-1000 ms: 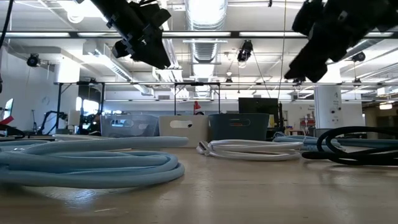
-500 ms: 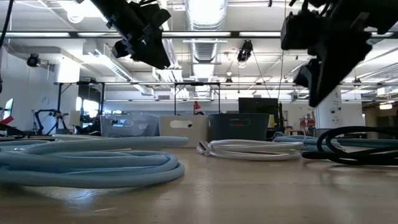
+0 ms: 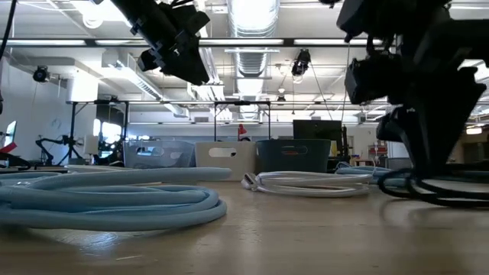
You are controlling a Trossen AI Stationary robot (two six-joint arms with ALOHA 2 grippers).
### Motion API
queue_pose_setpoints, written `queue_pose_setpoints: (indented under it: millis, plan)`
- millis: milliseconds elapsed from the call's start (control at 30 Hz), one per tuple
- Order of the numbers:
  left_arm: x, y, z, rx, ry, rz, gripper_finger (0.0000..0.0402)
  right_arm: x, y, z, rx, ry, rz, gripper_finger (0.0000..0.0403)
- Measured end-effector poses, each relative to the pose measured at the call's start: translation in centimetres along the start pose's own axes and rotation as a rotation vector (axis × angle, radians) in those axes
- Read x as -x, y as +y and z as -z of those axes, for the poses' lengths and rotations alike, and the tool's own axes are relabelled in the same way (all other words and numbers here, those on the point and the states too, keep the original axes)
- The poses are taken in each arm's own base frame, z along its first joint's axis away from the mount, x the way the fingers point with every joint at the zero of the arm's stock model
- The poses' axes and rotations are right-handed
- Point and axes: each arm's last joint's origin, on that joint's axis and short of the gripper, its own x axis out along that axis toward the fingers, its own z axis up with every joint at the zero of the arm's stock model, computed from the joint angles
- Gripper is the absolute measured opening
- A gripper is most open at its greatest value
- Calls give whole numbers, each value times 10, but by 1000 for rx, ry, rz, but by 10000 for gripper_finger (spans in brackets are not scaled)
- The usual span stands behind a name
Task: Pick & Place USB Port
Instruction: Put the black USB cable into the black bin
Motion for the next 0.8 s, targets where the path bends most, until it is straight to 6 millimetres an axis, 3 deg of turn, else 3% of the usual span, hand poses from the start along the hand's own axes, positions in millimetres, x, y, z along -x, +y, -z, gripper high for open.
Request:
queue_pose_setpoints:
  millis: [233, 600, 800]
  plan:
    - [0, 0, 0, 0, 0, -1, 122, -9, -2, 1, -6, 54, -12, 139]
    - [0, 0, 0, -1, -2, -3, 122, 28, 9, 2, 23, -10, -55, 127]
    - [0, 0, 0, -1, -1, -3, 122, 23, 12, 6, 4, 8, -53, 125]
